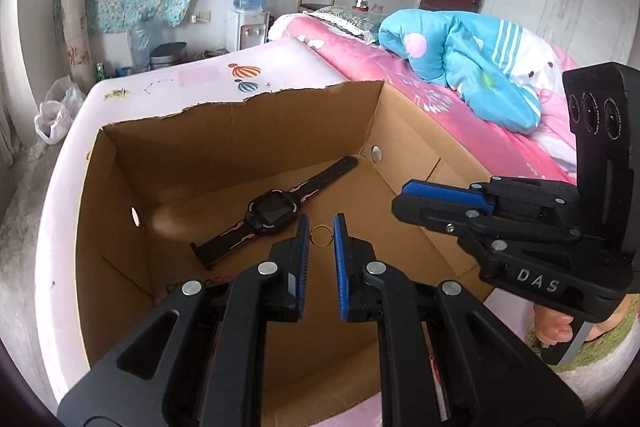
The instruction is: Organize jewelry
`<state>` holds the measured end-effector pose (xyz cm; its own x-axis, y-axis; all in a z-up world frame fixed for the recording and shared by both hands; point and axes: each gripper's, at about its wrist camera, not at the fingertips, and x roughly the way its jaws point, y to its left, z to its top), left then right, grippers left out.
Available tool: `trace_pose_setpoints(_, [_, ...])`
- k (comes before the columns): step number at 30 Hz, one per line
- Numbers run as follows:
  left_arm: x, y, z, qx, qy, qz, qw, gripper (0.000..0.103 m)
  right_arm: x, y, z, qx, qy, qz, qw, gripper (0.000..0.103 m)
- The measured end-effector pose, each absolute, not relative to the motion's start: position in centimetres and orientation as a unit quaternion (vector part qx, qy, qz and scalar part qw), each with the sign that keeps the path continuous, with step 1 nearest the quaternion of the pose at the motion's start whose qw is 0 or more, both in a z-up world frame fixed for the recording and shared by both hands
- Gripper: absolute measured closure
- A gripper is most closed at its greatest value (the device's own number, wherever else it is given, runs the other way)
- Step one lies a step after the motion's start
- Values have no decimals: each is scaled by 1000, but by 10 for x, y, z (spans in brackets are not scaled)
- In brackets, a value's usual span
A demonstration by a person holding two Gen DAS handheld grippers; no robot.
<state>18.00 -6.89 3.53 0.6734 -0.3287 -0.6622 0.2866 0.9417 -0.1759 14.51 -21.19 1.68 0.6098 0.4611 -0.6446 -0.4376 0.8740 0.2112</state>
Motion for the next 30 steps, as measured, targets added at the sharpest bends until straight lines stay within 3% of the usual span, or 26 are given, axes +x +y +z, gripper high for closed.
trace_pose_setpoints(4, [180, -65, 33, -37, 369, -166, 914, 90, 145, -223, 21, 38, 354, 251, 900, 82])
trace_pose_setpoints(9, [173, -56, 35, -48, 361, -159, 918, 90, 135, -236, 28, 46, 340, 239, 908, 79])
trace_pose_setpoints(13, [159, -49, 41, -51, 349, -153, 923, 90, 121, -250, 33, 60, 325, 232, 915, 69])
trace_pose_setpoints(26, [69, -20, 50, -56, 297, -177, 937, 90, 63, -280, 47, 85, 283, 257, 920, 68])
trace_pose_setpoints(30, [42, -21, 45, -52, 291, -189, 936, 81, 45, -284, 46, 81, 280, 269, 918, 68])
